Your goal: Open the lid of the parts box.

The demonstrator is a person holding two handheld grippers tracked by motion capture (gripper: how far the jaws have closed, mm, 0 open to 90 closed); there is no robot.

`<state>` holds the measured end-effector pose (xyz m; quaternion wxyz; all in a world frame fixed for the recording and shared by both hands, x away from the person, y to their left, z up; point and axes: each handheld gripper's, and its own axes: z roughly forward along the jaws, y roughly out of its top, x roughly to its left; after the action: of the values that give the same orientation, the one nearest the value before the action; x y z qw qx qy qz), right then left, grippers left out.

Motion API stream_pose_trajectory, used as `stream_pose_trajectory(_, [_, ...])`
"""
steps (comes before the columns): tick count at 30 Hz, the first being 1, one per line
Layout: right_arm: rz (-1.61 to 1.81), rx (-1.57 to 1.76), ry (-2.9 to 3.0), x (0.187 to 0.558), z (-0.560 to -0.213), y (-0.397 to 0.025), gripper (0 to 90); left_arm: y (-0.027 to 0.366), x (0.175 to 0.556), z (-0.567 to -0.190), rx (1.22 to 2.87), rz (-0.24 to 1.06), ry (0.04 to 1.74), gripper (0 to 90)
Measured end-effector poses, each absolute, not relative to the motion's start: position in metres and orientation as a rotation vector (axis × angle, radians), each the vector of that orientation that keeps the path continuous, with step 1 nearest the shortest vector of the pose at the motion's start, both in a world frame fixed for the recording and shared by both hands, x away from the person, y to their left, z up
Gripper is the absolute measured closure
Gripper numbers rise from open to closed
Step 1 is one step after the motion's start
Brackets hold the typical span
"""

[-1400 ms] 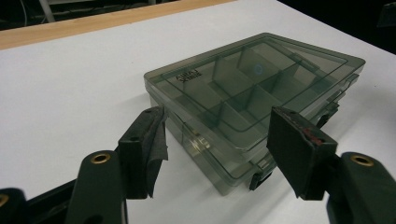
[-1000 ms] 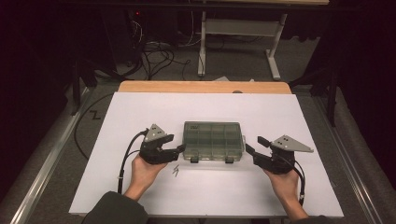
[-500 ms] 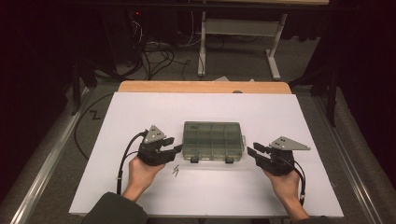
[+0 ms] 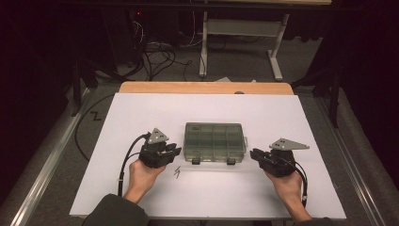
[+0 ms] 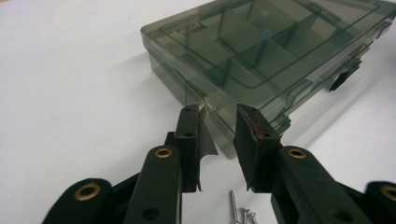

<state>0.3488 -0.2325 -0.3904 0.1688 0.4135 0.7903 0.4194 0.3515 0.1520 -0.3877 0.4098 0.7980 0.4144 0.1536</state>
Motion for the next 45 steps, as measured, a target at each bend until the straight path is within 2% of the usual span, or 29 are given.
stream_pose_trajectory(10, [1.173,1.168,2.293,0.350,-0.395,-0.229,90.0,0.146,0.355,-0.396,2.071,0.343,1.065,79.4])
stream_pose_trajectory(18, [1.154,1.155,2.336,0.351,-0.400,-0.224,90.0,0.141,0.355,-0.399,2.092,0.325,1.055,84.7])
stream_pose_trajectory(40, [1.193,1.134,2.336,0.353,-0.397,-0.216,90.0,0.133,0.355,-0.398,2.090,0.345,1.011,89.0])
stream_pose_trajectory(45, [1.208,1.134,2.320,0.353,-0.393,-0.216,90.0,0.133,0.354,-0.395,2.060,0.366,1.003,87.6])
